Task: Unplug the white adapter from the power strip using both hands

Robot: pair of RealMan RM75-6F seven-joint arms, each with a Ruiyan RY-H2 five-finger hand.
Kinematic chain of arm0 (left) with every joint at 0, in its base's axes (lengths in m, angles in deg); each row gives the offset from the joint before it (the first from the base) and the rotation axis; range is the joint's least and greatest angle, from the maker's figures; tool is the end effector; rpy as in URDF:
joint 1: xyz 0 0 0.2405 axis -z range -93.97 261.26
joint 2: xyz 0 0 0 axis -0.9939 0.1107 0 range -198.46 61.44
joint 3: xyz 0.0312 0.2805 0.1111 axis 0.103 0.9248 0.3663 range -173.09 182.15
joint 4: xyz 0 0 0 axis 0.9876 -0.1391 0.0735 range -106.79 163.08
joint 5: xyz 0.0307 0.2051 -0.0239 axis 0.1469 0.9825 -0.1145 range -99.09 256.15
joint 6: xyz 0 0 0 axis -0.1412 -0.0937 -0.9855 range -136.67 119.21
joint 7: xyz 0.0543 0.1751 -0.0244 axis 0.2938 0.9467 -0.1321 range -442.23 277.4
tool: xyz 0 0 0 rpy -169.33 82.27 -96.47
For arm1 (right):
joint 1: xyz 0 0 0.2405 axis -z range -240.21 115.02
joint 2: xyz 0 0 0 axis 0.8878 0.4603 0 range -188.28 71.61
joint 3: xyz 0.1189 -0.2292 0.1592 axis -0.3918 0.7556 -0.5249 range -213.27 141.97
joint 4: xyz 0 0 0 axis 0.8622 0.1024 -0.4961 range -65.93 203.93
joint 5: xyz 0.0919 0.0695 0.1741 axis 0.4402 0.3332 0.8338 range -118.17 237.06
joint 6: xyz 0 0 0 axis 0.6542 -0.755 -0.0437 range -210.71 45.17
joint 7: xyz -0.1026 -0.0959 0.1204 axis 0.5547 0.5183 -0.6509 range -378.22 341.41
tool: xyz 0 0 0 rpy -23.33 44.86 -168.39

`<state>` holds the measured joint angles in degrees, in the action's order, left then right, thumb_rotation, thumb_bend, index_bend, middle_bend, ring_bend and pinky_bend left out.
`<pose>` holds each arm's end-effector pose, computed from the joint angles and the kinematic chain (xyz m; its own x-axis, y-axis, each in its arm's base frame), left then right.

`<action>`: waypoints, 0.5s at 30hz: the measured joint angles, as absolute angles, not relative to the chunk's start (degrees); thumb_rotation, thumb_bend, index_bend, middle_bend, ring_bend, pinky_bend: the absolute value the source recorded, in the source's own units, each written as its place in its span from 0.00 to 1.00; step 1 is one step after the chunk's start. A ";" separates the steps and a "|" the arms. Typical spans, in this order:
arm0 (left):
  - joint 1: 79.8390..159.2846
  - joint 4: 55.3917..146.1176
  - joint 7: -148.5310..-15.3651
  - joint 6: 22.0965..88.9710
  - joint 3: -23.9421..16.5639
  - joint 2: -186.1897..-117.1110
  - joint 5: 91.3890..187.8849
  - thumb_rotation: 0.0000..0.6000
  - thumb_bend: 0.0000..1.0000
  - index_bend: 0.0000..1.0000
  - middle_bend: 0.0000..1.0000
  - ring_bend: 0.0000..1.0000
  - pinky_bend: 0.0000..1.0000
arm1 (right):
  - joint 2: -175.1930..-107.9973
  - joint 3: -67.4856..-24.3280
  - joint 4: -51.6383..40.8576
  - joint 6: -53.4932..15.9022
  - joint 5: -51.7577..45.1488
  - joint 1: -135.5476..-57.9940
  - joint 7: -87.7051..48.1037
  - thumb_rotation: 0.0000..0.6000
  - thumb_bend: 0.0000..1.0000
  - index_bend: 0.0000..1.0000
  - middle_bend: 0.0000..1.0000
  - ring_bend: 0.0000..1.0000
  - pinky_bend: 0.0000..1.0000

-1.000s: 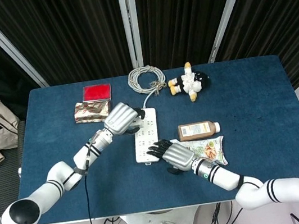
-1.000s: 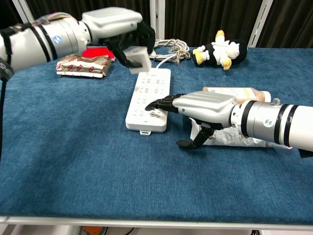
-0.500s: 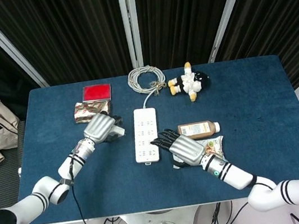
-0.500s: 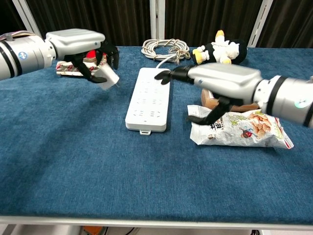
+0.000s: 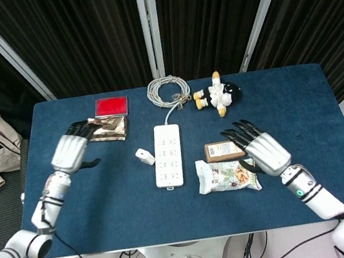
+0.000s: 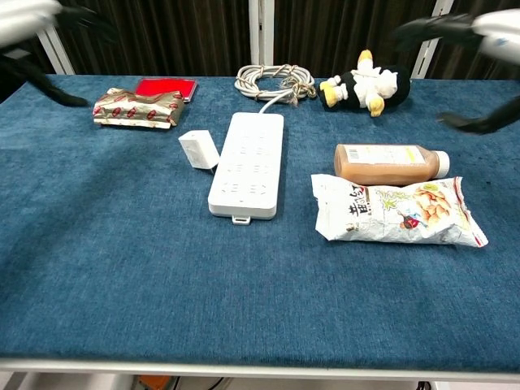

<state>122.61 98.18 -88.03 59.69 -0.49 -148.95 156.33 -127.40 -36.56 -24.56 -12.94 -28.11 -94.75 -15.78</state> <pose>-0.2423 0.4392 0.0834 0.4009 0.0030 0.9161 0.8579 -0.3520 -0.3743 -0.2194 -0.3479 0.0937 0.4400 -0.1145 0.8906 -0.8103 -0.4780 0.3389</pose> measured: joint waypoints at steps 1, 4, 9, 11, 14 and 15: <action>121.00 99.21 -87.74 61.32 -0.50 -147.56 155.90 1.00 0.13 0.17 0.18 0.09 0.14 | -126.31 -36.32 -24.77 -11.97 -27.88 -93.67 -15.77 1.00 0.33 0.04 0.11 0.00 0.00; 115.56 102.48 -86.19 66.30 -0.22 -142.87 154.43 1.00 0.13 0.17 0.18 0.09 0.14 | -123.21 -35.55 -25.16 -8.74 -27.06 -90.06 -15.84 1.00 0.33 0.03 0.11 0.00 0.00; 106.69 107.21 -83.31 73.24 1.23 -136.95 152.24 1.00 0.13 0.17 0.19 0.09 0.12 | -120.83 -34.52 -24.96 -2.51 -25.99 -83.90 -17.07 1.00 0.33 0.03 0.11 0.00 0.00; 103.90 108.97 -82.27 75.90 1.83 -136.08 152.00 1.00 0.13 0.17 0.19 0.09 0.12 | -120.40 -34.10 -24.68 0.29 -25.85 -81.28 -17.46 1.00 0.33 0.03 0.11 0.00 0.00; 100.02 112.31 -80.43 80.17 3.03 -135.06 152.45 1.00 0.13 0.17 0.19 0.09 0.12 | -120.31 -33.46 -24.28 4.03 -25.96 -77.63 -17.92 1.00 0.33 0.03 0.11 0.00 0.00; 98.61 113.72 -79.64 81.67 3.66 -134.86 153.06 1.00 0.13 0.17 0.19 0.09 0.12 | -120.40 -33.24 -24.15 4.98 -26.05 -76.60 -18.12 1.00 0.33 0.03 0.11 0.00 0.00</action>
